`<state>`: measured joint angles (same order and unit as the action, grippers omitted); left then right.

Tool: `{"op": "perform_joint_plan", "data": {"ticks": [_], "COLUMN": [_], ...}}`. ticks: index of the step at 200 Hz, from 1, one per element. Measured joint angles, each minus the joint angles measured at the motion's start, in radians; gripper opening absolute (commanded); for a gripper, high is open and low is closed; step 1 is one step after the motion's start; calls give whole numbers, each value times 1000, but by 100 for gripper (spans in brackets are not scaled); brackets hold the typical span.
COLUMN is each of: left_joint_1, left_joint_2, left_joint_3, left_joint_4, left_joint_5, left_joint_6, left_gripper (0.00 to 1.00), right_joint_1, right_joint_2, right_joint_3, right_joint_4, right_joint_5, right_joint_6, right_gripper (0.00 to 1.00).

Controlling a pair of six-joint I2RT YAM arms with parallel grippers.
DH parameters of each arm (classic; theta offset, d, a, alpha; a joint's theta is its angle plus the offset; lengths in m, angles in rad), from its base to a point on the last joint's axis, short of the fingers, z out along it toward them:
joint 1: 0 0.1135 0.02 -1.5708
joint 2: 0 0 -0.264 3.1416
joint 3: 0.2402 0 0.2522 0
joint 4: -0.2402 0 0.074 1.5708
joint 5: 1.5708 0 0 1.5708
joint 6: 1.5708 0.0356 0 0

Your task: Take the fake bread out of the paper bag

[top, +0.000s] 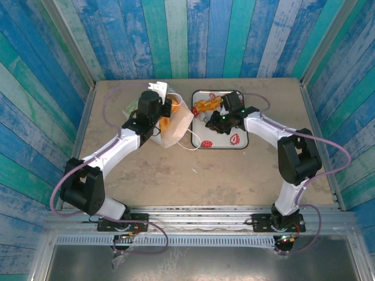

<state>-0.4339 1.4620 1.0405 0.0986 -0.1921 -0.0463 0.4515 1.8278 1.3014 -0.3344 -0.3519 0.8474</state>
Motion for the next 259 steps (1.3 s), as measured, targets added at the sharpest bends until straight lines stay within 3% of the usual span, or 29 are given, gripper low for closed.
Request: {"op": "perform_joint_plan", "data": {"ticks": [184,217,259], "left_joint_1": [0,0,0], "left_joint_2": [0,0,0], "left_joint_3": [-2,-2,-2], "left_joint_4": [4,5,5], "left_joint_5": [4,4,7], "left_joint_6": [-3,-3,-8], "left_gripper": [0,0,0], "right_joint_1": [-26,-26,-26], "right_joint_2": [43,-50,-288], "right_joint_3": [47,-9,-127], "right_joint_4": [66,65,59], "right_joint_5": [-21,-33,-49], "right_joint_6": [-10,-18,-42], "right_gripper": [16,15,15]}}
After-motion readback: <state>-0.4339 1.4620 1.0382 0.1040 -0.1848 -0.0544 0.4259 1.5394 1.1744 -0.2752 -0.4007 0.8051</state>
